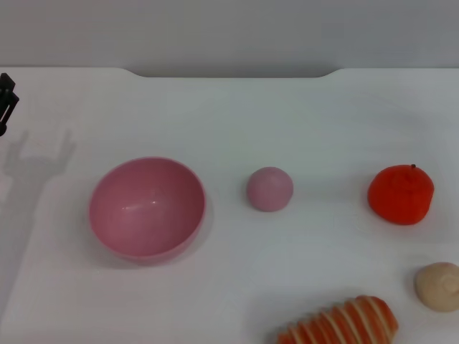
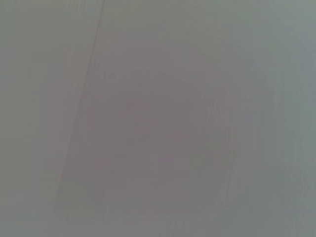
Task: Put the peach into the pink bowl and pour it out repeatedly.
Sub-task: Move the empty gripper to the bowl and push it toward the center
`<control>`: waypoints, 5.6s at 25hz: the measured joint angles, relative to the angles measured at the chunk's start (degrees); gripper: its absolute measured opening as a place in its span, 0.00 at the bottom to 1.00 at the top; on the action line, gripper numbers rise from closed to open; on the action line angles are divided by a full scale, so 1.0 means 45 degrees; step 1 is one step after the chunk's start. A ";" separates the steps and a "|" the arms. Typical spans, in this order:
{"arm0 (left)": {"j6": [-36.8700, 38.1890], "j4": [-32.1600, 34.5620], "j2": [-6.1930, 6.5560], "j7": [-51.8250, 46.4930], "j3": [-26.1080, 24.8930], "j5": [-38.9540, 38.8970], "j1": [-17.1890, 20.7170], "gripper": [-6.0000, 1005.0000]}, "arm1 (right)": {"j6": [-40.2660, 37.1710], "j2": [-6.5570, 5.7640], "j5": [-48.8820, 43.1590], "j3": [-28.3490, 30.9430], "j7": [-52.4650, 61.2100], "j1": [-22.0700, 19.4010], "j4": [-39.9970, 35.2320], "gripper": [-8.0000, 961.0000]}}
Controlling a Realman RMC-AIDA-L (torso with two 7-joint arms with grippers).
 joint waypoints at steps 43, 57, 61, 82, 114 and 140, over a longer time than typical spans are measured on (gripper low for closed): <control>-0.0718 0.4440 0.2847 -1.0478 0.2532 0.3553 0.0337 0.83 | 0.0089 0.0056 0.0001 0.0027 0.0163 0.0021 0.0057 0.50; 0.2082 1.1270 0.3082 -2.2631 -0.1640 2.2490 -0.2098 0.82 | 0.0096 0.0060 0.0000 0.0018 0.0198 0.0035 0.0061 0.50; 0.2622 1.3184 0.2494 -2.4675 -0.1712 2.6323 -0.2251 0.81 | 0.0096 0.0060 0.0001 0.0023 0.0200 -0.0075 0.0065 0.50; 0.2895 1.3736 0.0558 -2.5646 -0.2481 3.1471 -0.2857 0.76 | 0.0103 0.0017 0.0000 0.0020 0.0200 -0.0025 0.0142 0.50; 0.1016 1.2486 0.0194 -2.5541 -0.2202 3.2363 -0.2752 0.45 | 0.0132 0.0040 0.0000 0.0020 0.0201 0.0062 0.0138 0.50; 0.0883 1.2823 0.0268 -2.5202 -0.2437 3.2339 -0.2647 0.05 | -0.8196 -0.2352 -2.0142 -0.1649 2.3962 0.2036 -0.9184 0.50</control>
